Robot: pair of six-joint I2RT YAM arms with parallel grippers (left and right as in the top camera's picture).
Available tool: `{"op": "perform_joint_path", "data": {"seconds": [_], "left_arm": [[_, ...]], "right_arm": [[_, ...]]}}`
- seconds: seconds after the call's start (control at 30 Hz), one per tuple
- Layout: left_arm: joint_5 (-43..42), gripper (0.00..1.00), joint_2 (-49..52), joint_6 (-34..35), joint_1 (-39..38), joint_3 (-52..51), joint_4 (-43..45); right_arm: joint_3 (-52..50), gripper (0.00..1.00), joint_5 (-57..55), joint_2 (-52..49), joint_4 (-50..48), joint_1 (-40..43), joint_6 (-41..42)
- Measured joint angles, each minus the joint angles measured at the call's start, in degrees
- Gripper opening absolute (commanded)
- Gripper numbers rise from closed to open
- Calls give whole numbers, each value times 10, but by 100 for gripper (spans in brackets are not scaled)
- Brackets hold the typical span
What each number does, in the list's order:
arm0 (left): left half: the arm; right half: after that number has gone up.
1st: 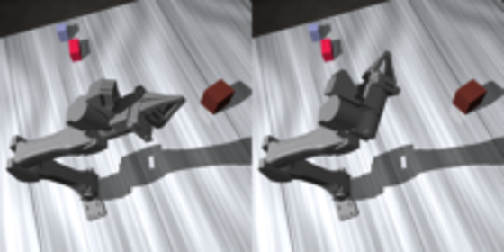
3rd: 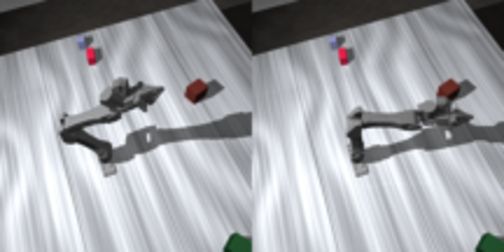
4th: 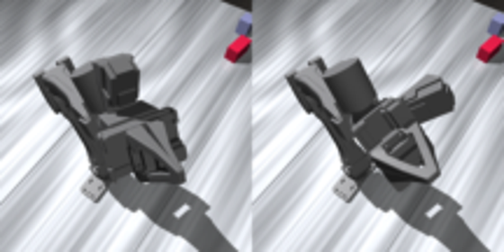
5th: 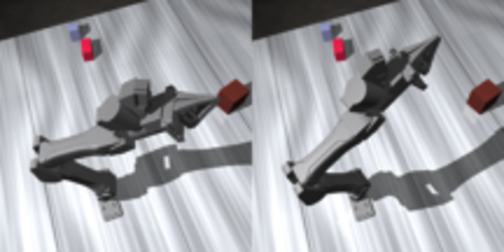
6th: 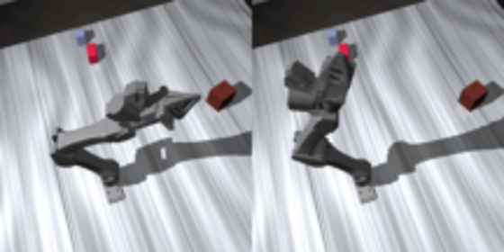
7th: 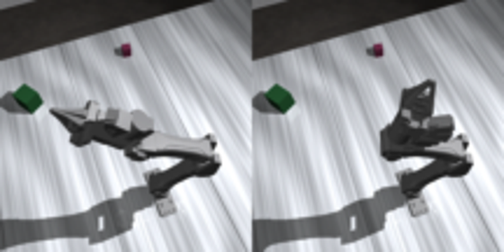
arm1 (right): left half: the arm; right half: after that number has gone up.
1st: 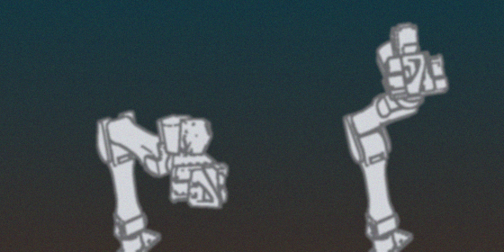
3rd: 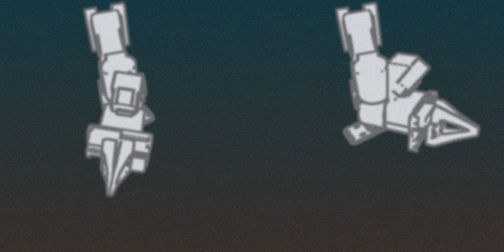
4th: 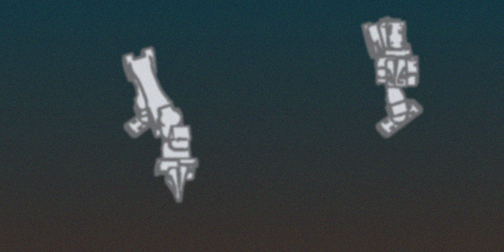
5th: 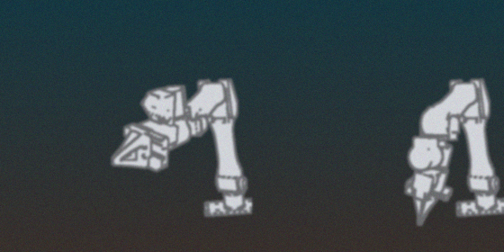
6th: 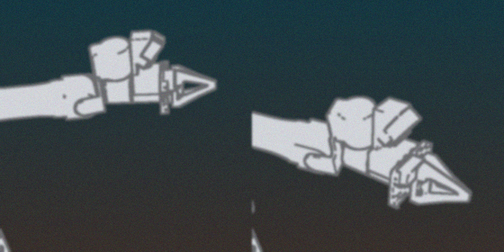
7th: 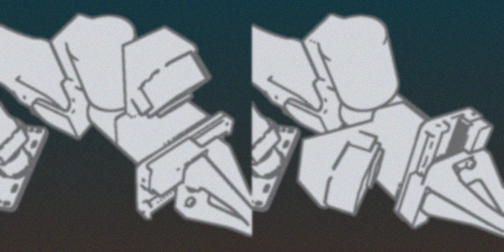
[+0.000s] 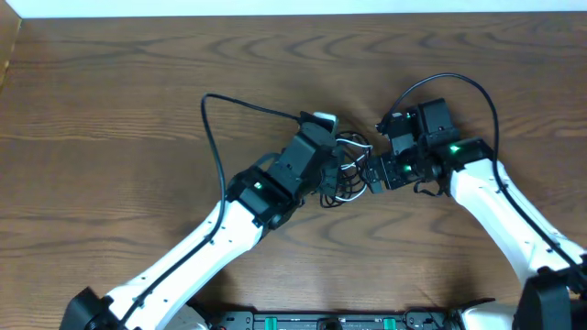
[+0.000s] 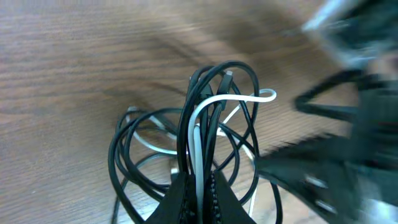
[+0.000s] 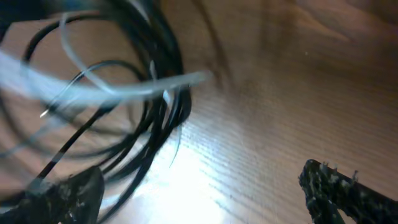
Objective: Untangle cables
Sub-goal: 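Bring the right gripper to the coil and grasp strands beside the left gripper, then pull the grippers apart to spread the coil loops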
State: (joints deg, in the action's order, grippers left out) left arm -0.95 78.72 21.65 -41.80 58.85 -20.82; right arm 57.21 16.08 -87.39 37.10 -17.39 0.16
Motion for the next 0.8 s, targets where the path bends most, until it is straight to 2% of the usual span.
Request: {"op": "perform_joint_path", "data": {"seconds": [0.13, 0.23, 0.33, 0.4, 0.43, 0.47, 0.5, 0.53, 0.8], "left_arm": [[-33, 8, -32, 0, 0, 0, 0], [-59, 8, -44, 0, 0, 0, 0], [-83, 8, -46, 0, 0, 0, 0], [-98, 8, -46, 0, 0, 0, 0], [-105, 8, -46, 0, 0, 0, 0], [-111, 8, -46, 0, 0, 0, 0], [-118, 8, -46, 0, 0, 0, 0], [-127, 8, -46, 0, 0, 0, 0], [-155, 8, -72, 0, 0, 0, -13]], "right_arm": [[0, 92, 1, -18, -32, -2, 1], [0, 85, 1, -20, -58, -2, 4], [0, 83, 1, -20, -82, -2, 9], [0, 73, 1, -20, -92, -2, 14], [0, 56, -3, -20, -98, -2, 22], [0, 44, -5, -20, -101, -2, 26], [0, 15, -16, -20, -104, -2, 38], [0, 1, -31, -20, -104, -2, 50], [0, 1, -216, -20, -78, 2, 137]]}}
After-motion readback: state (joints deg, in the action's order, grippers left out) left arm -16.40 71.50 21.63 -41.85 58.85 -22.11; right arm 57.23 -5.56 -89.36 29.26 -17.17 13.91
